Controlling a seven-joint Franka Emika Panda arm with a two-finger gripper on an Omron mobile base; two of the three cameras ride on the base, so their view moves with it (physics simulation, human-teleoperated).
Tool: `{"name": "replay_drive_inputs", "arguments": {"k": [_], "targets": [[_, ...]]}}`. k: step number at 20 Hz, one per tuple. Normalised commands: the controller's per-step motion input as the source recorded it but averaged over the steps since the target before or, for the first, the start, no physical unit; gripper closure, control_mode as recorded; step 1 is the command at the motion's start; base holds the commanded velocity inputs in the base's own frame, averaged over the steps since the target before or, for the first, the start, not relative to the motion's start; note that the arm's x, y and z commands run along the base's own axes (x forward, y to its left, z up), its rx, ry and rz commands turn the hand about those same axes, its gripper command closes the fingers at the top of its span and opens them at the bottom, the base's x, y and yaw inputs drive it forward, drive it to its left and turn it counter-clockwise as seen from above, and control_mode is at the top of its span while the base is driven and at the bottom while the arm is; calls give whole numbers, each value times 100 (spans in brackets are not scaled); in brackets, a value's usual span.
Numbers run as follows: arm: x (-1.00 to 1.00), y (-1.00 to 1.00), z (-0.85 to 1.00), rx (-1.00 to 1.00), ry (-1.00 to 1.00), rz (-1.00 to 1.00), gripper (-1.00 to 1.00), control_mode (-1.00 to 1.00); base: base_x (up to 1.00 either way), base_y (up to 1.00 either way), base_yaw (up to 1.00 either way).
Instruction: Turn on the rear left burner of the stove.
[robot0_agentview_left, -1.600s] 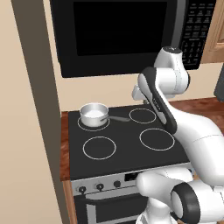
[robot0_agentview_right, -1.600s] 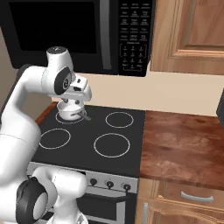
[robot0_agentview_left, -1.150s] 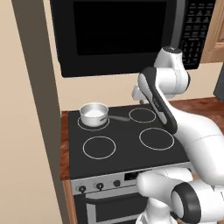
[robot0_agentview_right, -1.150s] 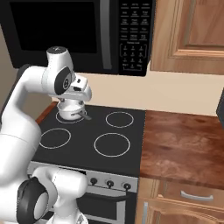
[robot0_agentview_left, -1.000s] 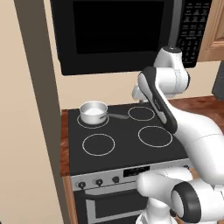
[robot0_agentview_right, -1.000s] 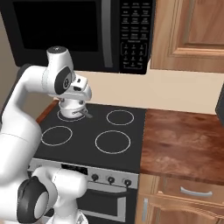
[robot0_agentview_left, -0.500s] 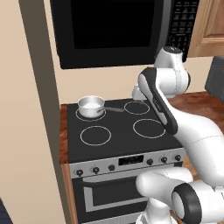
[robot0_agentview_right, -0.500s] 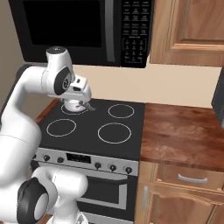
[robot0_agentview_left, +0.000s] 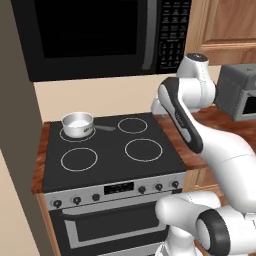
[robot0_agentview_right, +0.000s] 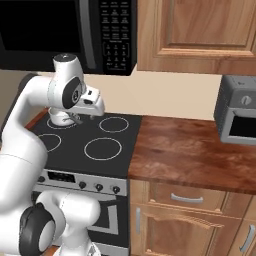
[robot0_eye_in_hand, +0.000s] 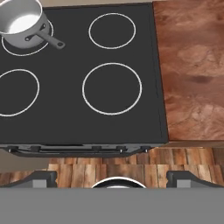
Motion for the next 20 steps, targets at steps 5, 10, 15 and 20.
{"name": "replay_drive_inputs", "arguments": {"k": [5,10,15,20], "targets": [[0,0,0,0,0,0,-100,100,0,-1,0],[0,0,0,0,0,0,-100,100,0,1,0],[0,0,0,0,0,0,-100,100,1,1,0],[-12,5,-4,0,-1,0,-100,-100,0,0,0]]}}
